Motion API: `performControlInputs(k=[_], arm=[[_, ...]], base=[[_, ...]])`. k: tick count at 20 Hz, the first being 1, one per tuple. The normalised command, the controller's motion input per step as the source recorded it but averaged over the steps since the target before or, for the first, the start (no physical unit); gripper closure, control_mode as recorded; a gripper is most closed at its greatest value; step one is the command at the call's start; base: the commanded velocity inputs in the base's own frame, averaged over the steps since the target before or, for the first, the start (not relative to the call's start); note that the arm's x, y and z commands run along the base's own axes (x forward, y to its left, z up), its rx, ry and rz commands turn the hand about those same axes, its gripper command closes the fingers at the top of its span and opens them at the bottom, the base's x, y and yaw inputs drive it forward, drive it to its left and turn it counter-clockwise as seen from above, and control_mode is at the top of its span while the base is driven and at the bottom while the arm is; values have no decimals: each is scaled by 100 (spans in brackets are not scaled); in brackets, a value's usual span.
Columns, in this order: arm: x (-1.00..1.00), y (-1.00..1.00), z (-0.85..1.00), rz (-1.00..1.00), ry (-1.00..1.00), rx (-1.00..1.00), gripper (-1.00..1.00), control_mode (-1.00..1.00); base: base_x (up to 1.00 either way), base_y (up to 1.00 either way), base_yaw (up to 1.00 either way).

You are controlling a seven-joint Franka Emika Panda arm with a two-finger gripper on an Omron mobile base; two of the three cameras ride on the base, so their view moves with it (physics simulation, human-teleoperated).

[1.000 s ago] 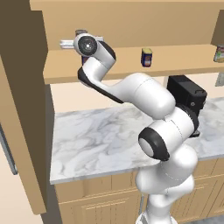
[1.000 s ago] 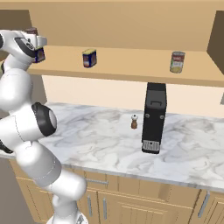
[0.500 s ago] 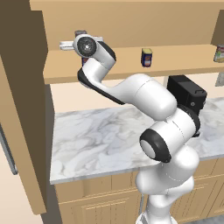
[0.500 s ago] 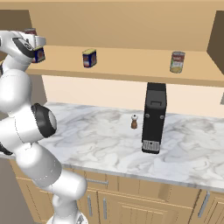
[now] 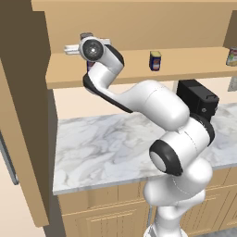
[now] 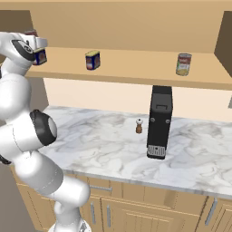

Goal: Stack two cans on top of the other two cans in the cabinet.

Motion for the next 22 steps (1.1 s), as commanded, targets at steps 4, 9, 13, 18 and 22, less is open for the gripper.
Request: performControlInputs(k=[4,9,13,18,22], arm=[[0,-12,0,0,0,0,100,-100],[3,-1,-3,0,0,0,100,-100],[0,0,0,0,0,0,100,-100],[0,1,5,0,-1,-1,100,-100],[-4,0,9,0,0,-4,100,-100]], base=[[0,0,0],[0,0,0],[0,0,0],[0,0,0],[0,0,0]])
